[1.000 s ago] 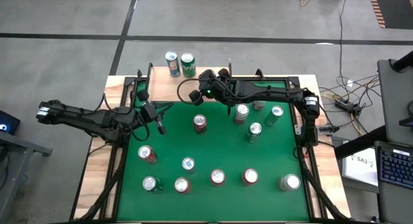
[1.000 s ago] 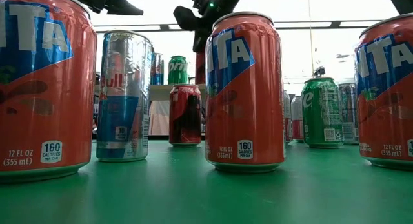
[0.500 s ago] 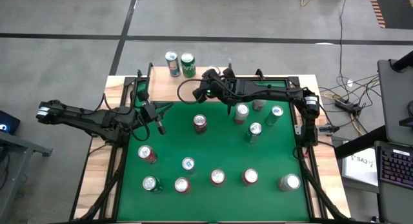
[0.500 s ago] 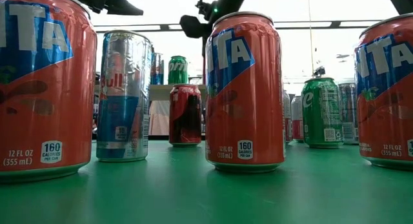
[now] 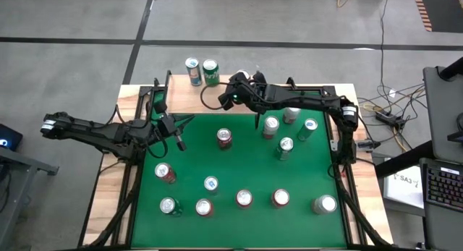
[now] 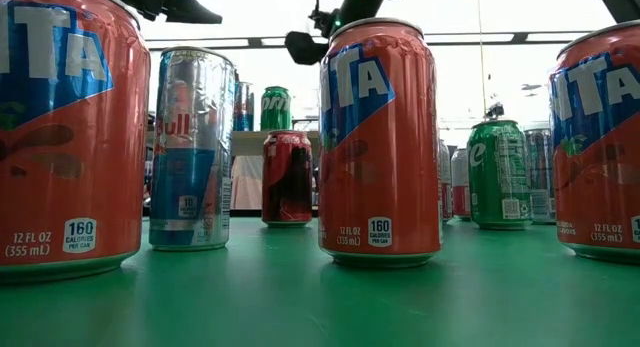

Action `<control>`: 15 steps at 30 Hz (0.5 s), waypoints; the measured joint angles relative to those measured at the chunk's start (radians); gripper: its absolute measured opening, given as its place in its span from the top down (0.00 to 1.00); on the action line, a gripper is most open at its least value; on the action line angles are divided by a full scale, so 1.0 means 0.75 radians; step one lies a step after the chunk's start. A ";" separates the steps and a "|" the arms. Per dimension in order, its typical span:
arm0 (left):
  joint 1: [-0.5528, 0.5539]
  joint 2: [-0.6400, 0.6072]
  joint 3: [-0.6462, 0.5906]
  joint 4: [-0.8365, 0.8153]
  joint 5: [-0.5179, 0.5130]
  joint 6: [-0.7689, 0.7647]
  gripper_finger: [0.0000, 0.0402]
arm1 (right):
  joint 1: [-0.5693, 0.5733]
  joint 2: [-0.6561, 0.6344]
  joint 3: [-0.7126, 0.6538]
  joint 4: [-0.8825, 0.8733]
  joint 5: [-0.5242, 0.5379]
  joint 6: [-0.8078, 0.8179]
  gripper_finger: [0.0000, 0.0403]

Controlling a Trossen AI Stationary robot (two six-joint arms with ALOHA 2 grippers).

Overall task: Place canned beverage on shelf
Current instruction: Put the blue can on the shelf

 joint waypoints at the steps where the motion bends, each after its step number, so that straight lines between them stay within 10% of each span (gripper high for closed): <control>1: 0.000 0.000 0.000 0.000 0.000 0.000 0.99 | -0.002 0.000 0.000 0.000 0.000 -0.001 0.98; 15: 0.001 -0.001 -0.003 0.000 0.000 0.004 0.99 | -0.048 0.010 0.000 -0.020 0.013 -0.023 0.98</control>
